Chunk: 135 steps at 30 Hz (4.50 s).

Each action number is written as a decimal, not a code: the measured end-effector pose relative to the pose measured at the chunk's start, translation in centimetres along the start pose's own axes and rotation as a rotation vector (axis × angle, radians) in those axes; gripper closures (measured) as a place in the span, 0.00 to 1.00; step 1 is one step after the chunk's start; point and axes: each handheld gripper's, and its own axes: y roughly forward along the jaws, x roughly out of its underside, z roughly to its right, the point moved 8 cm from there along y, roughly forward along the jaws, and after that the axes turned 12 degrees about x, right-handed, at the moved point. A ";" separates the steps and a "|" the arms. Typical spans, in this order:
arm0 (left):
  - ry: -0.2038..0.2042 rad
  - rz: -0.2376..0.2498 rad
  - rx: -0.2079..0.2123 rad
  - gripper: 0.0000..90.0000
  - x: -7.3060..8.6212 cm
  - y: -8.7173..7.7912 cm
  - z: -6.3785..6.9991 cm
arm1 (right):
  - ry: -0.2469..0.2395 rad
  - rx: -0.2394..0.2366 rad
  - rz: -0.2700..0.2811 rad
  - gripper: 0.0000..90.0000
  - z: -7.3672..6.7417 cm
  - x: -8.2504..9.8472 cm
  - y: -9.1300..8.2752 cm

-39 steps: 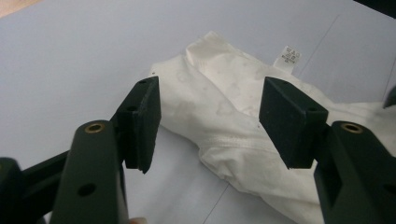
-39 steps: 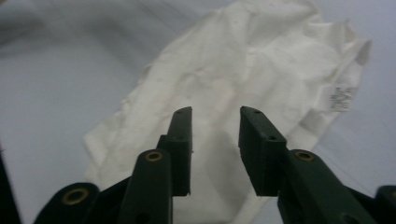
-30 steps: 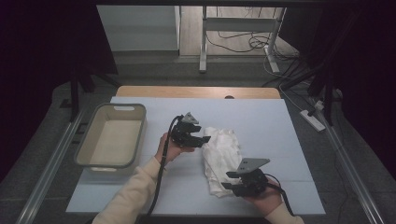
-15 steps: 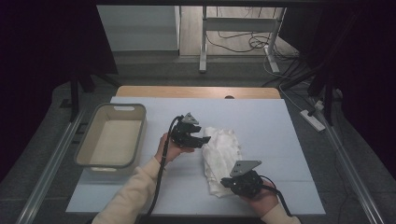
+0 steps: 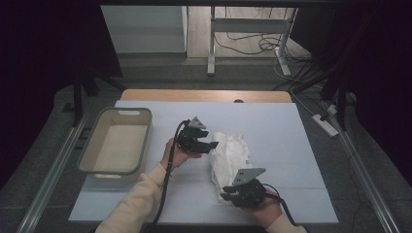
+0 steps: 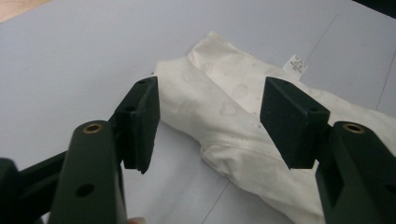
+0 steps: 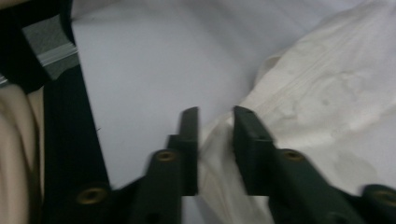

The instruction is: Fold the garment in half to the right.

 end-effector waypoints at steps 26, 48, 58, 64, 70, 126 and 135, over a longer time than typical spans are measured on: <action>0.003 0.014 -0.013 0.42 -0.2 -0.3 -0.4 | 0.235 0.298 0.045 0.63 18.3 -5.0 5.5; 0.004 0.012 -0.012 0.42 -0.1 -0.5 -0.5 | 0.177 0.364 -0.020 0.99 19.2 -4.6 5.1; 0.002 0.000 -0.007 0.41 0.0 -0.2 -0.4 | 0.217 0.393 -0.075 0.98 21.2 -2.4 6.2; 0.003 -0.011 -0.006 0.41 0.2 0.1 -0.5 | 0.211 0.413 -0.089 0.81 21.0 -2.0 7.4; 0.003 -0.011 -0.005 0.41 0.2 0.2 -0.5 | 0.294 0.391 0.012 0.60 20.8 -3.1 4.2; -0.024 -0.081 0.046 0.94 0.4 6.2 -2.8 | -0.066 -0.107 0.070 0.99 3.3 0.8 0.1; -0.064 -0.081 0.036 0.98 0.7 6.5 -4.1 | -0.123 -0.139 0.000 1.00 1.7 1.4 1.5</action>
